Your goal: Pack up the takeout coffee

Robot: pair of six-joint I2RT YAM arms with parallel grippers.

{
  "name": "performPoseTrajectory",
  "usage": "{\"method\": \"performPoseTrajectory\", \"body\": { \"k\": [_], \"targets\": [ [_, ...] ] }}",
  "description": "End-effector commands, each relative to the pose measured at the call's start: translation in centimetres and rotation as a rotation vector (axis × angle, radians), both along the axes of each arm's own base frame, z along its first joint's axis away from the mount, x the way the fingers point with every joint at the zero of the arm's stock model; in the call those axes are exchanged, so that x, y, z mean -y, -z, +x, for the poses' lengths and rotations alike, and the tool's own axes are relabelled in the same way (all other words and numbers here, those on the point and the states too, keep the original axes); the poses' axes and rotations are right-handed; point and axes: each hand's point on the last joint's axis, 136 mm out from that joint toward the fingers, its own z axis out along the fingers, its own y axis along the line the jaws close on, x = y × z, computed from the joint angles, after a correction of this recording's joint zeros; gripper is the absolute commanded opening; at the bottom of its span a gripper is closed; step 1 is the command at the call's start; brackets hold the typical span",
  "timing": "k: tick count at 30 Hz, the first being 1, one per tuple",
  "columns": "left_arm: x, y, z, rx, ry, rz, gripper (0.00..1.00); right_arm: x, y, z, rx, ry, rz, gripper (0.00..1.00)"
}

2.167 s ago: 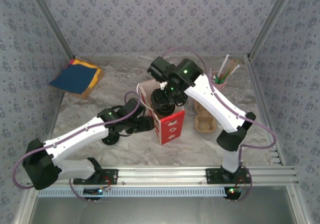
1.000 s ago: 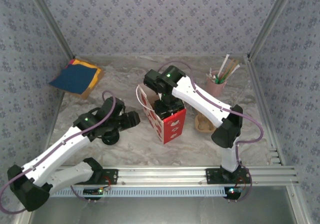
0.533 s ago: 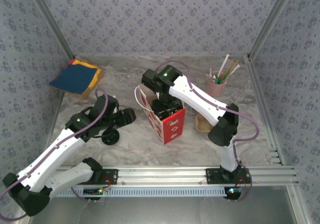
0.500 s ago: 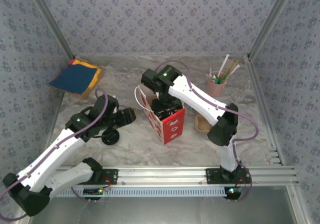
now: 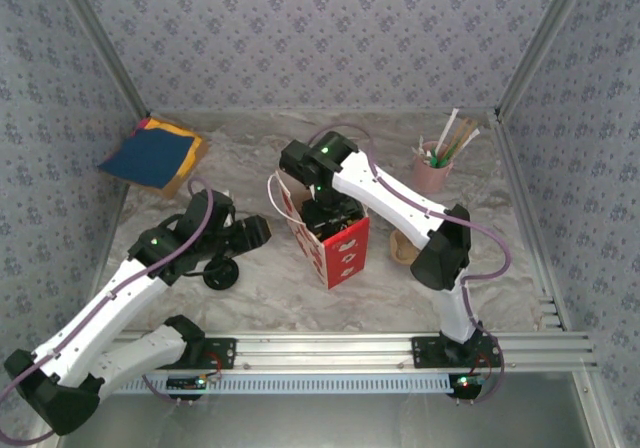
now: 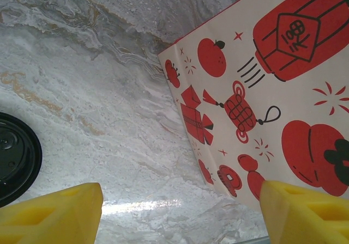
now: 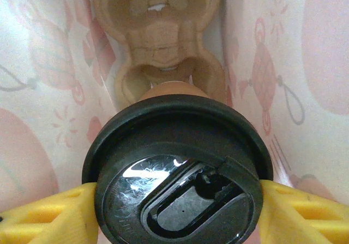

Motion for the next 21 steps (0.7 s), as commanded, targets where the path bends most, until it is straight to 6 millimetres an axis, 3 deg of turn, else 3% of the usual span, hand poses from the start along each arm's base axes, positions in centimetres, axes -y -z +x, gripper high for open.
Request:
{"method": "performPoseTrajectory", "body": {
  "k": [1,21],
  "targets": [
    [-0.11,0.31,-0.37,-0.01,0.012,-0.001,0.76,1.47,-0.25,-1.55,-0.033,0.014,-0.046,0.69],
    [-0.02,0.22,-0.41,-0.017,0.006,-0.013,0.76,2.09,0.39,-1.29,0.008,0.056,0.012,0.68]
  ]
}}
